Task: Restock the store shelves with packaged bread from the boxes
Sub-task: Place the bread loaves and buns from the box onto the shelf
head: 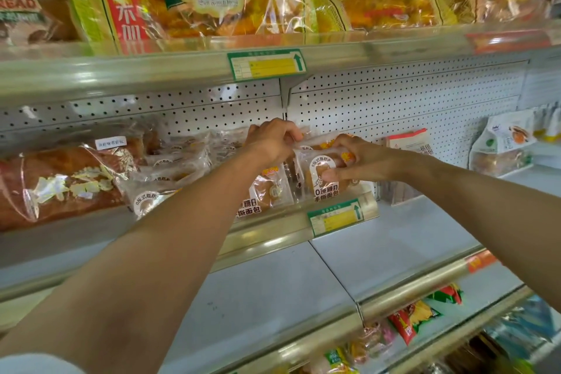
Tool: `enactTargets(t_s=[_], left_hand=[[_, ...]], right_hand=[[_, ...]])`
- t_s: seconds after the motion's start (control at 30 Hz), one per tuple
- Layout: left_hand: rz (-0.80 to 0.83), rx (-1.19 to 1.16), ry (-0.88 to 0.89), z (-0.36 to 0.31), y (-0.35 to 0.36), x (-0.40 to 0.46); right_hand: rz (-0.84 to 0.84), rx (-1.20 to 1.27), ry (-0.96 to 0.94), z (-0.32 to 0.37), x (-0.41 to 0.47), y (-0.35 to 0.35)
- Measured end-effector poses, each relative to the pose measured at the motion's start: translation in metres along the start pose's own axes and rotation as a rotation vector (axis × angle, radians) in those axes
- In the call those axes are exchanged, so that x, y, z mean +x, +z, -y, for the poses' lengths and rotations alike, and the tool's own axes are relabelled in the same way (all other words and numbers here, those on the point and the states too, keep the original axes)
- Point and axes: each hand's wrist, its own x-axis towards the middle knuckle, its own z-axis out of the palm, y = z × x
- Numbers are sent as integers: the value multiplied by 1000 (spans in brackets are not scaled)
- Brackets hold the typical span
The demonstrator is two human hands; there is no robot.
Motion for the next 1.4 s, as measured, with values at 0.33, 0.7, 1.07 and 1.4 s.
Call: enactTargets(t_s=[0.33, 0.7, 1.07, 1.4], left_hand=[[-82, -178, 10, 3, -9, -12], [-368, -878, -124, -16, -26, -106], [-530, -1237, -412, 13, -41, -259], [-777, -1130, -795, 131, -61, -423]], right_hand=[[-121, -142, 12, 5, 3, 0], [-729, -12, -297, 36, -36, 42], [-400, 320, -533, 113, -68, 143], [153, 581, -617, 237, -85, 303]])
